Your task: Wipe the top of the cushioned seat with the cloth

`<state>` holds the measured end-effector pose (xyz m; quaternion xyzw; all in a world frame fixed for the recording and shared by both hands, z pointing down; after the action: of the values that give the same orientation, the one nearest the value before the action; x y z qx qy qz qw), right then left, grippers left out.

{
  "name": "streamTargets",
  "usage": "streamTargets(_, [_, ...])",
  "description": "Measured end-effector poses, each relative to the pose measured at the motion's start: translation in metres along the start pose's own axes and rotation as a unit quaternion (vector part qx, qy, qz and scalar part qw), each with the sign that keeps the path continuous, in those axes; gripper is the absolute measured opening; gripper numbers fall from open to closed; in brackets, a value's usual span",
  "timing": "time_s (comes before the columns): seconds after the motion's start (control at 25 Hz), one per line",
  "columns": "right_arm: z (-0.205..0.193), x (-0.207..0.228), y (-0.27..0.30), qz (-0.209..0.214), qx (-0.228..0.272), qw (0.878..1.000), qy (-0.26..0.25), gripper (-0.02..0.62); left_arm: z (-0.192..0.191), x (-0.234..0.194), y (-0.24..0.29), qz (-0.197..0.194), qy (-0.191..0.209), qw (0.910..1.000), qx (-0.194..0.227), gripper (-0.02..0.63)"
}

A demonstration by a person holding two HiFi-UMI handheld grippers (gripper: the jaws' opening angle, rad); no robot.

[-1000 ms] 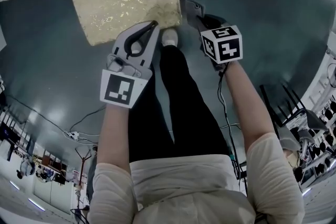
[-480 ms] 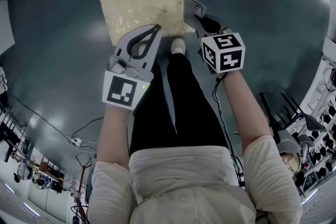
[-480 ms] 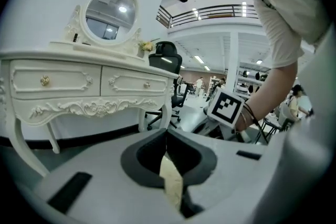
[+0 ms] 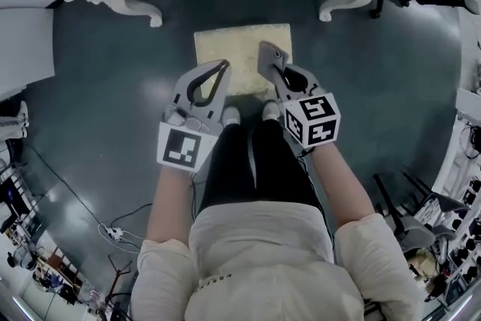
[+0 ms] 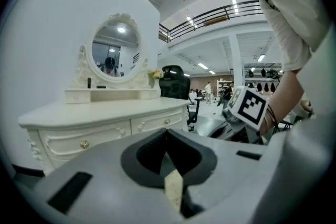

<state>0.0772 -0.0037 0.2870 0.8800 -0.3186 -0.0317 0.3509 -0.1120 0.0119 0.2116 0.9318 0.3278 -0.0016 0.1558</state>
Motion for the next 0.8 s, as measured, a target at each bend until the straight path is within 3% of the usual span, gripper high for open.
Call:
streamTargets(0.32, [0.098, -0.028, -0.071, -0.018, 0.085, 0.996, -0.025, 0.026, 0.085, -0.004, -0.041, 0.031, -0.004, 0.9992, 0.023, 0.003])
streamTargets(0.8, [0.2, -0.055, -0.172, -0.044, 0.217, 0.97, -0.102, 0.026, 0.192, 0.003, -0.101, 0.045, 0.059, 0.9933, 0.088, 0.003])
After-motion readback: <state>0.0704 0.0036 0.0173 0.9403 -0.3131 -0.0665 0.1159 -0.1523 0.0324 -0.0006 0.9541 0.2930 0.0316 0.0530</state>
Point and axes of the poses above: the fingertips, and each gripper's own axes: y forward along the fingers, x to its right, z out of its top, the point moved 8 cm from there along -y, backward along the fingers, and after that the axes turned 7 degrees about -y, right-handed, at the moved point
